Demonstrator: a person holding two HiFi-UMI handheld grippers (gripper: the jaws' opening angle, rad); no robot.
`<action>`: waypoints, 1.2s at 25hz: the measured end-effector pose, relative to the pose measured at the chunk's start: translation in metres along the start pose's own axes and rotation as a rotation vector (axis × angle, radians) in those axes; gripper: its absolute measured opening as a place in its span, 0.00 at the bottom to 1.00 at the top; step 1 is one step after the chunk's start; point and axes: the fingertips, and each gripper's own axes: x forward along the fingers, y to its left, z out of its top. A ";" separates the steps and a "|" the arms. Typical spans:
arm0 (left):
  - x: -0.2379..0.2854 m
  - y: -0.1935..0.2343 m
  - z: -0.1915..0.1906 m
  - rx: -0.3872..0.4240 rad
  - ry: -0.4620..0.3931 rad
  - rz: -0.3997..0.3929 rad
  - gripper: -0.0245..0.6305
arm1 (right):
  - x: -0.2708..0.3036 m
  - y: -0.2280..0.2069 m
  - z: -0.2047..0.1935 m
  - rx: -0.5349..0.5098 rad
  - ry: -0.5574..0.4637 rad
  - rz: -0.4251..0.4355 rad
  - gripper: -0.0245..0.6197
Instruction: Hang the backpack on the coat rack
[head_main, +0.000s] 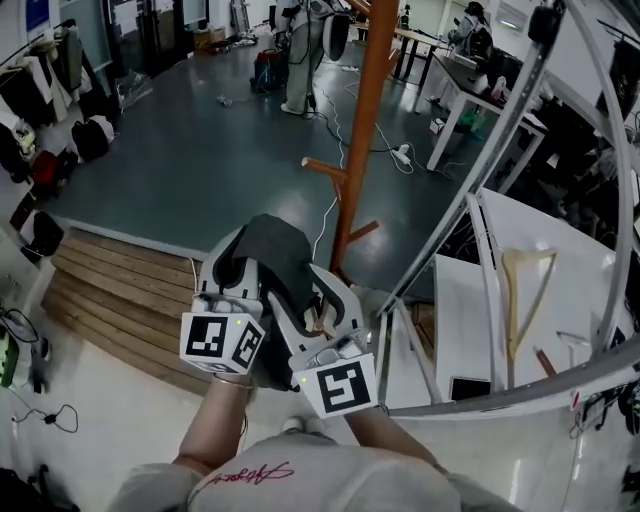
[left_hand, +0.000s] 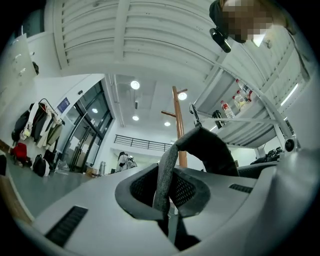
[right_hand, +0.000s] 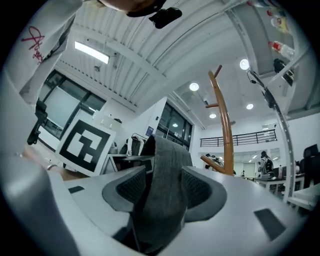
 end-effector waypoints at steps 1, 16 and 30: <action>0.001 0.000 0.000 0.004 -0.001 0.001 0.09 | 0.003 -0.003 -0.001 -0.008 -0.001 -0.017 0.35; 0.039 0.003 0.025 0.138 -0.043 -0.042 0.09 | 0.030 -0.076 -0.009 -0.191 -0.029 -0.130 0.10; 0.147 0.007 0.071 0.352 0.014 -0.309 0.09 | 0.058 -0.120 0.063 -0.138 -0.064 -0.109 0.10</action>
